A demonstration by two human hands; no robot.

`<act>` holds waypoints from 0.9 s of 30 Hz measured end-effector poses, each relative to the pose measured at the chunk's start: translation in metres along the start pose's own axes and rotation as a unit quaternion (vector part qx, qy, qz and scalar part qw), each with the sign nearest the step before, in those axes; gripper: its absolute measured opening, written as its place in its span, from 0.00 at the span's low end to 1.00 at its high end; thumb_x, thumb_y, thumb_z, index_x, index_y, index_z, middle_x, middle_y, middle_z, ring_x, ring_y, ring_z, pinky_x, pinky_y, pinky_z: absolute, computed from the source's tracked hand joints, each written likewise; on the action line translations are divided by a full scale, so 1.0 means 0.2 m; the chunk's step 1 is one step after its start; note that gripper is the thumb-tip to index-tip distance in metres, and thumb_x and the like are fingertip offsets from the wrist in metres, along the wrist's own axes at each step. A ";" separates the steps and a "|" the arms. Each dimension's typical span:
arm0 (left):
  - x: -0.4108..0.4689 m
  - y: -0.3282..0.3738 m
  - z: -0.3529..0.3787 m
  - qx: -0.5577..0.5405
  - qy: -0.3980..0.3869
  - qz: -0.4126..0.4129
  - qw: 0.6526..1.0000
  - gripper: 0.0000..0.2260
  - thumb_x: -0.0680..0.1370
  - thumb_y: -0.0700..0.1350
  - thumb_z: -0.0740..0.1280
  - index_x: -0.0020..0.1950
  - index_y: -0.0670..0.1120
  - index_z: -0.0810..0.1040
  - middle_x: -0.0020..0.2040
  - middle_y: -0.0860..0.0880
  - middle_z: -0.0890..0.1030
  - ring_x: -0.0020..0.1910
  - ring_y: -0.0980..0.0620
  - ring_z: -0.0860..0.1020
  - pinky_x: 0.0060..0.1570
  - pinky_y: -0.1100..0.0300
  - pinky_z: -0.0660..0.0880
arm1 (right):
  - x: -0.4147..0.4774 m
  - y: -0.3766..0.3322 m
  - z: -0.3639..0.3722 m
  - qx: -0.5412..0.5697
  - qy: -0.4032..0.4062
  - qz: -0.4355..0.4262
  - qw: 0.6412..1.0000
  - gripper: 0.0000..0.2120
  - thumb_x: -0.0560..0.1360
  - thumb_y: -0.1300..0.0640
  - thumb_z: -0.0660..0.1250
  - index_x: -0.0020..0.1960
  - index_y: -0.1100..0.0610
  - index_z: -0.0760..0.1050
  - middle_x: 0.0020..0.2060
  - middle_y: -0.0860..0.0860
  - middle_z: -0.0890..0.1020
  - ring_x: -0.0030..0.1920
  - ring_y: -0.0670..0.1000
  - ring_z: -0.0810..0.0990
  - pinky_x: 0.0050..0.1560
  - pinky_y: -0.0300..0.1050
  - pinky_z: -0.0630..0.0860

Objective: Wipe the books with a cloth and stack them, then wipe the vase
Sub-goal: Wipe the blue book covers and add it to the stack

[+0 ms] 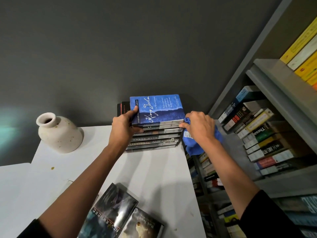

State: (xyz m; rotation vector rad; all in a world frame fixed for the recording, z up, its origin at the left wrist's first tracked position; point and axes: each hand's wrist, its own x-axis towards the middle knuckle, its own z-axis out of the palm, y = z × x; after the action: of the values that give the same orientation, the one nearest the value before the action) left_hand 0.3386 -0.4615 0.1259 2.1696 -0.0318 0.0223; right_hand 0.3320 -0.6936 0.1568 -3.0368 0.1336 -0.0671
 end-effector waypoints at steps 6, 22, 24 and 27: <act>0.00 -0.04 0.01 -0.008 0.004 0.002 1.000 0.39 0.65 0.31 0.78 0.73 0.48 0.70 0.62 0.47 0.80 0.58 0.57 0.77 0.56 0.73 0.67 | 0.00 0.00 0.01 0.046 -0.034 0.032 0.998 0.16 0.72 0.43 0.72 0.44 0.56 0.75 0.48 0.57 0.81 0.51 0.61 0.79 0.42 0.47 0.69; 0.00 -0.15 0.03 0.049 0.003 0.074 0.996 0.41 0.68 0.28 0.74 0.77 0.51 0.64 0.64 0.45 0.78 0.61 0.46 0.78 0.62 0.61 0.73 | -0.06 -0.02 0.11 0.032 0.015 0.052 0.998 0.17 0.72 0.44 0.71 0.48 0.59 0.77 0.47 0.56 0.82 0.49 0.60 0.80 0.40 0.45 0.66; -0.02 -0.14 0.00 0.070 -0.005 0.088 0.994 0.41 0.69 0.31 0.74 0.77 0.51 0.62 0.63 0.43 0.78 0.59 0.45 0.78 0.62 0.62 0.71 | -0.05 -0.02 0.10 0.050 -0.002 0.066 0.997 0.18 0.71 0.44 0.72 0.49 0.59 0.78 0.48 0.58 0.81 0.50 0.62 0.79 0.42 0.47 0.69; -0.10 -0.10 -0.07 0.083 -0.031 0.103 0.991 0.43 0.70 0.35 0.75 0.78 0.51 0.56 0.65 0.40 0.74 0.61 0.44 0.75 0.62 0.61 0.68 | -0.06 -0.04 0.07 0.062 -0.038 0.106 0.992 0.22 0.68 0.45 0.75 0.55 0.59 0.77 0.55 0.60 0.79 0.56 0.63 0.78 0.50 0.51 0.72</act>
State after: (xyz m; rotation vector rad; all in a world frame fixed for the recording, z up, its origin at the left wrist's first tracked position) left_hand 0.3183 -0.4373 0.1163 2.3235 -0.2991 0.0790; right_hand 0.3204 -0.6838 0.1435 -2.8775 0.4272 0.0547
